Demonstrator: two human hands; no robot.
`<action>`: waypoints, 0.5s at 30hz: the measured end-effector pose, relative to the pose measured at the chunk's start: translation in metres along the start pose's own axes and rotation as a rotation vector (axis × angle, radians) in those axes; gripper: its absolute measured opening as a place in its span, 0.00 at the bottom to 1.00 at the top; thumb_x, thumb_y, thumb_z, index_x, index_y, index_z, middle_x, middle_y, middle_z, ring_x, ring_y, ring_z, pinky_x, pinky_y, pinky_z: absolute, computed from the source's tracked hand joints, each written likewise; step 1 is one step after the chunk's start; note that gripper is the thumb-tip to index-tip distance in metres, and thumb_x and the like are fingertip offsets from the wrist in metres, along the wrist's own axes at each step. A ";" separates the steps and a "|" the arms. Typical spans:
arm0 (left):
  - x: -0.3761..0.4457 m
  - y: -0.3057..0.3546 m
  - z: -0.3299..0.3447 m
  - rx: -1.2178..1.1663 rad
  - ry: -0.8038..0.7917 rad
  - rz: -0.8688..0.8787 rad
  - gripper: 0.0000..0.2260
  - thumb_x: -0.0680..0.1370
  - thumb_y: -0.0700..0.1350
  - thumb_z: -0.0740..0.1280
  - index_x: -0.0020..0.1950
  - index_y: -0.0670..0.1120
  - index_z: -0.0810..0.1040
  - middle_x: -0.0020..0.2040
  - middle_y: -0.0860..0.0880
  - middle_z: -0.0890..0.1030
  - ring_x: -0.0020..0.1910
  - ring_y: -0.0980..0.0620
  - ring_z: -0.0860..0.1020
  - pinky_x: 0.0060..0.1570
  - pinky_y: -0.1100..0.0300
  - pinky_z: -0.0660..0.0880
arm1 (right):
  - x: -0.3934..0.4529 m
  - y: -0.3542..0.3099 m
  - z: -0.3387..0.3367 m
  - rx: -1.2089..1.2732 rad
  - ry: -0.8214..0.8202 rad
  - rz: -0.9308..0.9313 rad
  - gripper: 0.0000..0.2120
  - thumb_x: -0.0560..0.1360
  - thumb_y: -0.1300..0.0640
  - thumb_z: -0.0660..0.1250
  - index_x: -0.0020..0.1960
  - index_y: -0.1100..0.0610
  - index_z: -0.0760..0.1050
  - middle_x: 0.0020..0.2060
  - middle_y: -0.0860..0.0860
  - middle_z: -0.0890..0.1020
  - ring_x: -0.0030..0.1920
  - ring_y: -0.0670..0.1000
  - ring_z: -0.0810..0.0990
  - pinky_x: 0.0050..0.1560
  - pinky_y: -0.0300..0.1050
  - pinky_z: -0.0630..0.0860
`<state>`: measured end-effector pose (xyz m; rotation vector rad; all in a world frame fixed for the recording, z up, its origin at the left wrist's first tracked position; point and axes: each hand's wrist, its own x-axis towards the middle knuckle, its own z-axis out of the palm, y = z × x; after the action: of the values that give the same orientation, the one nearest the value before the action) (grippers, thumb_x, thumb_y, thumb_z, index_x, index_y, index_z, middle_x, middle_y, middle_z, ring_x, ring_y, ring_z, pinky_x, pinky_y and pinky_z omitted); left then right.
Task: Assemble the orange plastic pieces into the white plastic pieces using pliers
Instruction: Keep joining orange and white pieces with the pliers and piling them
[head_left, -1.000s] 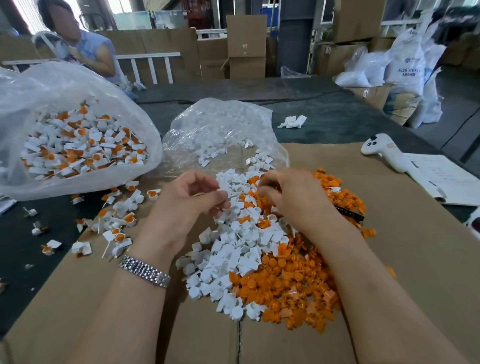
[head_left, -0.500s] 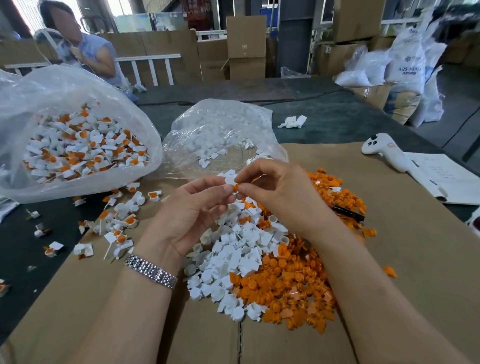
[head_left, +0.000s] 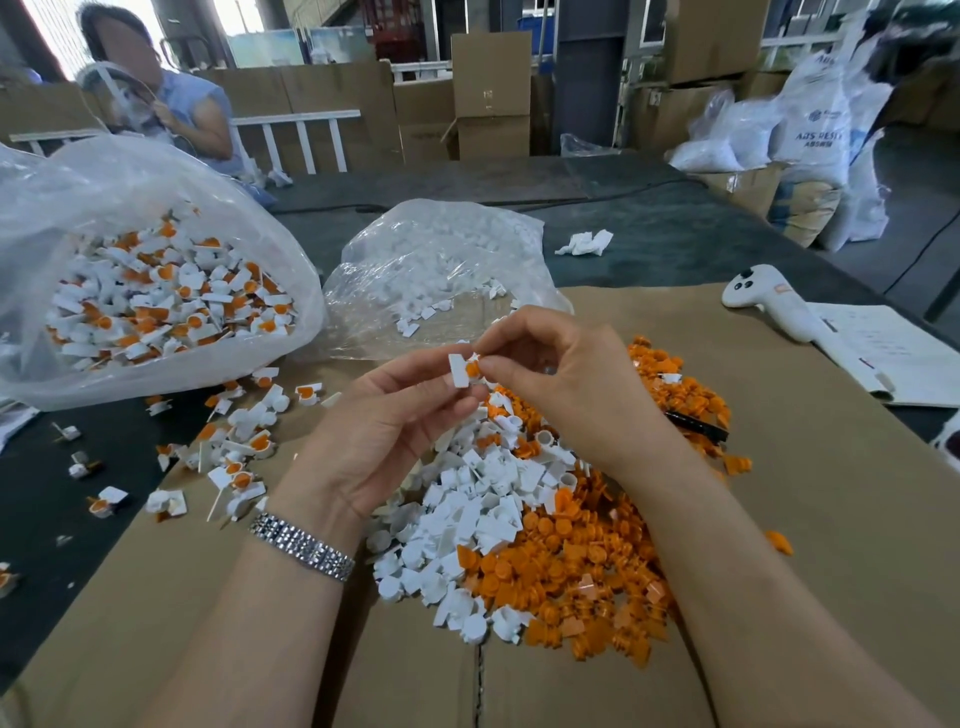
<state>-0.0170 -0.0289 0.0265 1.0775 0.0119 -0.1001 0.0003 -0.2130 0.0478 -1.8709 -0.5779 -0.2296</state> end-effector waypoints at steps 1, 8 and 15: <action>0.000 0.000 0.001 0.012 0.007 0.020 0.11 0.70 0.32 0.71 0.49 0.39 0.88 0.49 0.39 0.87 0.45 0.46 0.87 0.43 0.63 0.83 | 0.000 0.000 0.001 -0.030 0.003 -0.013 0.04 0.76 0.62 0.73 0.50 0.55 0.83 0.41 0.46 0.85 0.43 0.43 0.83 0.46 0.36 0.79; 0.000 -0.006 0.004 0.175 0.026 0.174 0.09 0.69 0.36 0.75 0.48 0.42 0.88 0.49 0.39 0.87 0.47 0.45 0.87 0.48 0.60 0.83 | 0.000 0.003 0.005 -0.105 0.065 -0.006 0.03 0.75 0.61 0.74 0.47 0.54 0.82 0.38 0.45 0.84 0.41 0.44 0.83 0.44 0.39 0.81; 0.000 -0.007 0.003 0.315 0.050 0.287 0.08 0.70 0.41 0.76 0.48 0.46 0.89 0.49 0.43 0.88 0.49 0.45 0.87 0.52 0.57 0.83 | 0.000 0.001 0.002 0.055 0.019 0.099 0.06 0.75 0.60 0.74 0.51 0.53 0.83 0.41 0.47 0.85 0.41 0.44 0.84 0.44 0.37 0.81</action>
<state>-0.0179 -0.0347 0.0216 1.3847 -0.1163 0.1902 0.0009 -0.2116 0.0466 -1.8364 -0.4726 -0.1639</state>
